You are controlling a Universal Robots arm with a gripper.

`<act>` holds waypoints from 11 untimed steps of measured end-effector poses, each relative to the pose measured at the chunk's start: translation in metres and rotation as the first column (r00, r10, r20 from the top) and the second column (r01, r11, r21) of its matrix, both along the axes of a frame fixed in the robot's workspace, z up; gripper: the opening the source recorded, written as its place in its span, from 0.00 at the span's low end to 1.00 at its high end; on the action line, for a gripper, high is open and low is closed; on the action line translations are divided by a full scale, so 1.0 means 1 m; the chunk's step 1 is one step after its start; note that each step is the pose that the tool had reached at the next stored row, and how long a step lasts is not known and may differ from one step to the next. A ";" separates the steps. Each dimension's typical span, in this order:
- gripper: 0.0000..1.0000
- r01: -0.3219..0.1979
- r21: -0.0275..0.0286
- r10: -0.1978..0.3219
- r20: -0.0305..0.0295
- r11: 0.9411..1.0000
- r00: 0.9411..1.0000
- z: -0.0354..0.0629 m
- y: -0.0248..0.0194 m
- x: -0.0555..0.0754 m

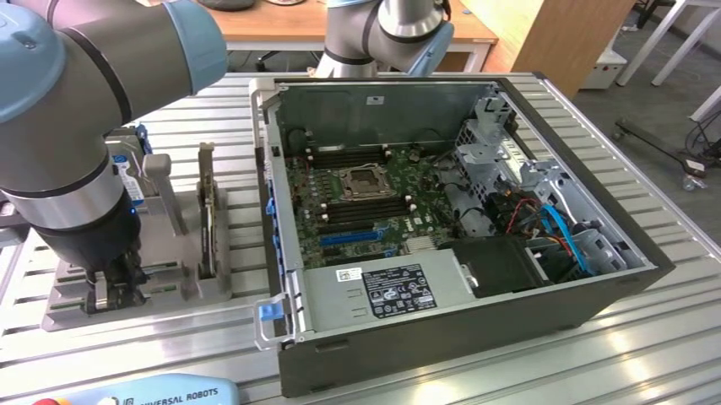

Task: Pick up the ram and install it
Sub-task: 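Pick up the ram and move it above insertion slot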

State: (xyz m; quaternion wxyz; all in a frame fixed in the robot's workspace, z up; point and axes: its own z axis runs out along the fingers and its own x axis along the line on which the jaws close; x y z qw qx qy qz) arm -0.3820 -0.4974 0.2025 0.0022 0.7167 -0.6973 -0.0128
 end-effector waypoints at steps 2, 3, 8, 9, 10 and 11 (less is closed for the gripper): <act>0.35 0.000 0.000 0.000 0.000 1.000 1.000 0.0000 0.0000 0.000; 0.35 0.000 0.000 0.000 0.000 1.000 1.000 -0.0002 0.0000 0.000; 0.35 0.000 0.000 0.000 0.000 1.000 1.000 -0.0021 0.0000 0.000; 0.35 0.000 0.000 0.000 0.000 1.000 1.000 -0.0021 0.0000 0.000; 0.35 0.000 0.000 0.000 0.000 1.000 1.000 -0.0022 0.0000 0.000; 0.35 0.000 0.000 0.000 0.000 1.000 1.000 -0.0023 0.0000 0.000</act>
